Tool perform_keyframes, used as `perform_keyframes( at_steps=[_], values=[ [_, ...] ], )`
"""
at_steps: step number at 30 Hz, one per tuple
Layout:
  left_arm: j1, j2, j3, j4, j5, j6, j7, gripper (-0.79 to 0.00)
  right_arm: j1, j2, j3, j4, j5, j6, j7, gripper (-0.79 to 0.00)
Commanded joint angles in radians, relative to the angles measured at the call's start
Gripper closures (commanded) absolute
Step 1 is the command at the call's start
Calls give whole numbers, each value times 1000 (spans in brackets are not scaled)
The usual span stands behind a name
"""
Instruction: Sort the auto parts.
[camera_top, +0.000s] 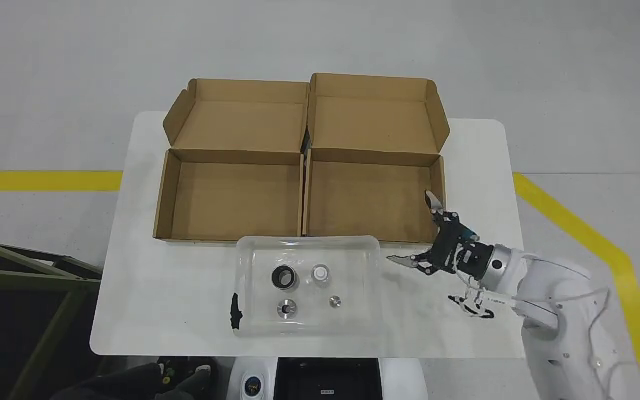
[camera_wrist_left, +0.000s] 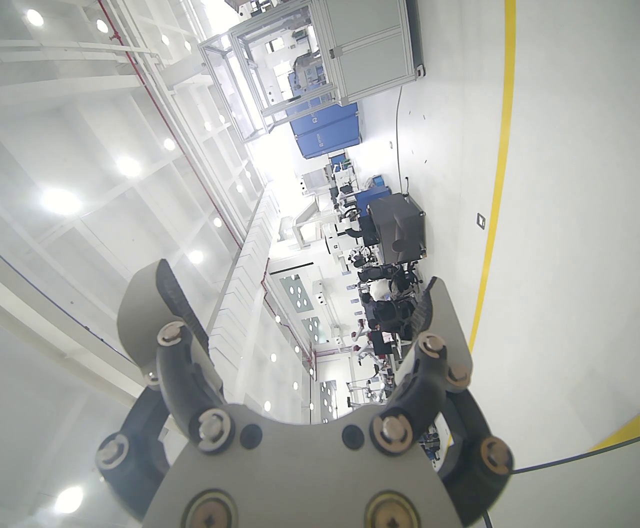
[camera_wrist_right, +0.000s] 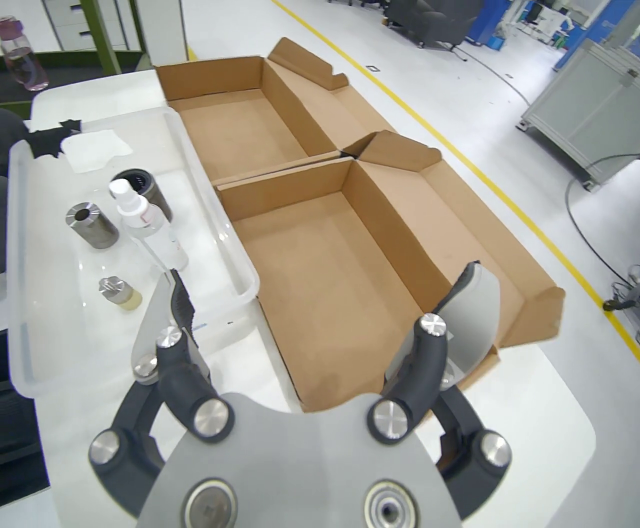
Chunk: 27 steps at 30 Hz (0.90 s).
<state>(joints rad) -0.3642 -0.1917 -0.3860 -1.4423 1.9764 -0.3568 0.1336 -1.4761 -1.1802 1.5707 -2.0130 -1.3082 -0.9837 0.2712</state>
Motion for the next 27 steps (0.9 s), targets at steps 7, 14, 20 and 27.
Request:
perform_keyframes(
  at_steps=[7,14,20,27],
  values=[
    [0,0,0,0,0,0,0,-785,103,10,-172,38,151,-29,183,-785],
    [0,0,0,0,0,0,0,-785,167,19,-291,45,239,-28,307,-785],
    [0,0,0,0,0,0,0,-785,210,20,-387,46,247,-18,375,-785],
    [0,0,0,0,0,0,0,-785,245,20,-476,44,202,-1,403,-785]
  ],
)
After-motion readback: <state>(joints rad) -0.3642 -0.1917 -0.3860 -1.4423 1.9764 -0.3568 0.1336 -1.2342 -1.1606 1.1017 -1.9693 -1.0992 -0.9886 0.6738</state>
